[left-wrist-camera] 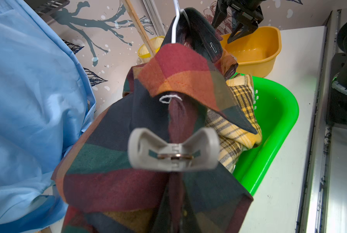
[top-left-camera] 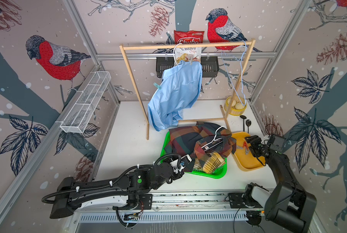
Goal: Remove the clothespins securing long-sleeve shirts to the hanger
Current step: Place the clamp in the storage box, then adjust the long-sleeve shirt at the bin.
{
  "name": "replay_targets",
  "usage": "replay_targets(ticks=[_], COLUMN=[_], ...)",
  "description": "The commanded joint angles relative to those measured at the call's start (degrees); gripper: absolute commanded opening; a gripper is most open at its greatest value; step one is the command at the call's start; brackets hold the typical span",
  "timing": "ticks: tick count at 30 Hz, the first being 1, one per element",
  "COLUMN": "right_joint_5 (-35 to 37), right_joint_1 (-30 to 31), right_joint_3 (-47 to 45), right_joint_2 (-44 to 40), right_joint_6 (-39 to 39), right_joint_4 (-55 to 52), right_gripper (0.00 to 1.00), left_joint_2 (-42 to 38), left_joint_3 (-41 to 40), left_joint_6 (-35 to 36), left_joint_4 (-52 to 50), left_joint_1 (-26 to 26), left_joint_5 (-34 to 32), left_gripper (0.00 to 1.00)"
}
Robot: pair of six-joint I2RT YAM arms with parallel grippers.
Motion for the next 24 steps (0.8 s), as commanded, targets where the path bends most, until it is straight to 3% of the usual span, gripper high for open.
replay_targets(ticks=[1, 4, 7, 12, 22, 24], right_joint_5=[7.8, 16.61, 20.41, 25.31, 33.38, 34.77], right_joint_1=[4.41, 15.51, 24.06, 33.08, 44.26, 45.48], right_joint_3=[2.84, 6.11, 8.02, 8.13, 8.29, 9.1], right_joint_2=[-2.71, -4.45, -2.84, 1.08, 10.11, 12.35], right_joint_6=[-3.02, -4.75, -5.0, -3.68, -2.73, -2.13], right_joint_4=[0.57, -0.49, -1.04, -2.66, -1.97, -2.07], right_gripper=[0.89, 1.0, 1.0, 1.0, 1.0, 0.93], left_joint_2=[-1.64, -4.17, -7.21, -12.58, -16.19, -15.92], left_joint_3=[0.45, 0.31, 0.74, 1.65, 1.12, 1.12], left_joint_6=[-1.76, -1.97, -2.02, -2.36, -2.54, -2.59], left_joint_4=[2.13, 2.46, 2.42, 2.02, 2.6, 2.79], left_joint_1=[0.66, 1.42, 2.69, 4.88, 6.97, 7.02], left_joint_5=[-0.92, -1.48, -2.63, -6.3, -7.04, -6.62], left_gripper=[0.0, 0.0, 0.0, 0.0, 0.0, 0.0])
